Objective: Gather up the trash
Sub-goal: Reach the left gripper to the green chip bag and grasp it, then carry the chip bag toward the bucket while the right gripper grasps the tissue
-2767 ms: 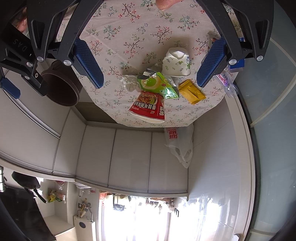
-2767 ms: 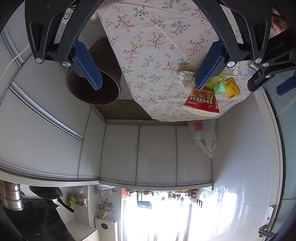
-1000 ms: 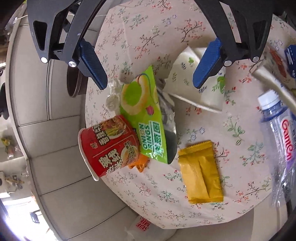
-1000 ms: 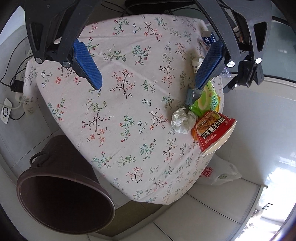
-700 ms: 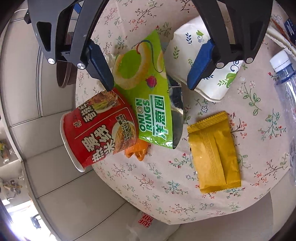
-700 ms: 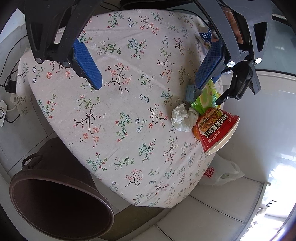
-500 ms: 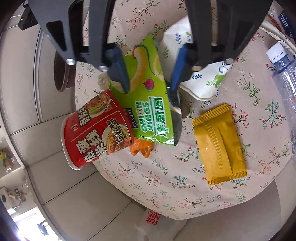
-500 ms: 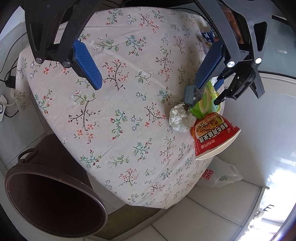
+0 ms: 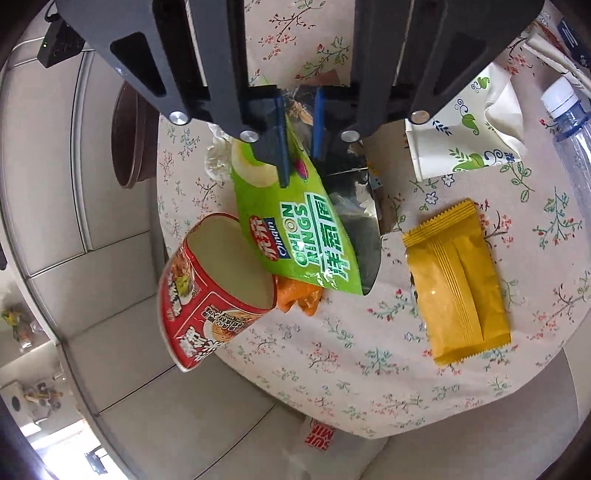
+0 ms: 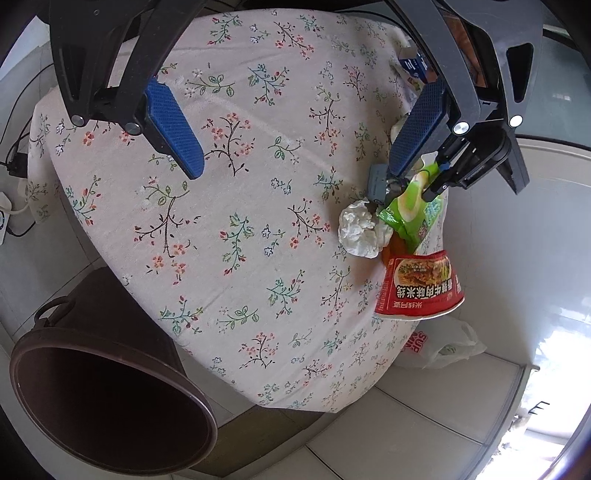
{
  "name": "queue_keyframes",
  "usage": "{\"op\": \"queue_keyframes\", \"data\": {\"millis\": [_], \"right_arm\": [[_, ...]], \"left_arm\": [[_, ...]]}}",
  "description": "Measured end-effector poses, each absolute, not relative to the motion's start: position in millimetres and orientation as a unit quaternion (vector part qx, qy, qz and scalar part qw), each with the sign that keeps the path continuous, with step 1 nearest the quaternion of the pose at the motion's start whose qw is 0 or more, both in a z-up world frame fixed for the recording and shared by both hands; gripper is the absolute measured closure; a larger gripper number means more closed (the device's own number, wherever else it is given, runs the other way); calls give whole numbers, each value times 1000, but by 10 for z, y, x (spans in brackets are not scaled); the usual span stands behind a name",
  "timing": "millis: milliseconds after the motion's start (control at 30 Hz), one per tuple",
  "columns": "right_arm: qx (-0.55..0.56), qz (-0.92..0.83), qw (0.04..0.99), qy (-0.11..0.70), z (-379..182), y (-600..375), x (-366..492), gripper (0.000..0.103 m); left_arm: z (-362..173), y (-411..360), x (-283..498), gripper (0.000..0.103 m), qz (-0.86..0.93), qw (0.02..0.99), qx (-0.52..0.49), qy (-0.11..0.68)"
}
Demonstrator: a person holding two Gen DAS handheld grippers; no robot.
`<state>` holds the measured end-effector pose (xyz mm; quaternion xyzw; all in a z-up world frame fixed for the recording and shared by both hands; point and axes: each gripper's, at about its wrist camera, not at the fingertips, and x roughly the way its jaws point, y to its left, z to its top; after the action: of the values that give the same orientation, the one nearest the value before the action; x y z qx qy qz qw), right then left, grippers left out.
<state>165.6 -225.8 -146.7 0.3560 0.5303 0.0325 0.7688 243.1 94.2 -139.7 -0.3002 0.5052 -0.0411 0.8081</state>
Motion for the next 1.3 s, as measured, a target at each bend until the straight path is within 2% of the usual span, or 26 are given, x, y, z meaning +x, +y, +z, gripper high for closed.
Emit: {"op": "queue_keyframes", "data": {"millis": [167, 367, 433, 500, 700, 933, 967, 1033, 1067, 1167, 1300], "right_arm": [[384, 36, 758, 526, -1526, -2228, 1720, 7], [320, 58, 795, 513, -1484, -1917, 2020, 7], [300, 83, 801, 511, -1516, -1791, 2166, 11], [283, 115, 800, 516, -1595, -1668, 2333, 23], [252, 148, 785, 546, -1956, -1331, 2714, 39], [214, 152, 807, 529, -1999, -1116, 2783, 38], [217, 150, 809, 526, -2002, -1112, 2787, 40], [222, 144, 809, 525, -2021, -1108, 2817, 65], [236, 151, 798, 533, -2070, -1109, 2843, 90], [268, 147, 784, 540, -2182, -1194, 2867, 90], [252, 141, 797, 531, -2101, -1163, 2843, 91]], "left_arm": [[-1093, 950, 2194, 103, -51, 835, -298, 460], [-566, 1048, 1886, 103, -61, 876, -276, 392], [-397, 1103, 1805, 103, -67, 887, -267, 370], [-304, 1148, 1763, 103, -71, 894, -262, 358], [-240, 1246, 1712, 103, -77, 893, -260, 360], [-231, 1355, 1655, 103, -84, 887, -269, 365], [-236, 1365, 1651, 103, -83, 887, -269, 366], [-247, 1391, 1643, 103, -80, 887, -268, 367], [-250, 1401, 1640, 103, -79, 887, -268, 368], [-264, 1441, 1636, 103, -74, 886, -271, 370], [-271, 1453, 1634, 103, -73, 885, -273, 371]]}}
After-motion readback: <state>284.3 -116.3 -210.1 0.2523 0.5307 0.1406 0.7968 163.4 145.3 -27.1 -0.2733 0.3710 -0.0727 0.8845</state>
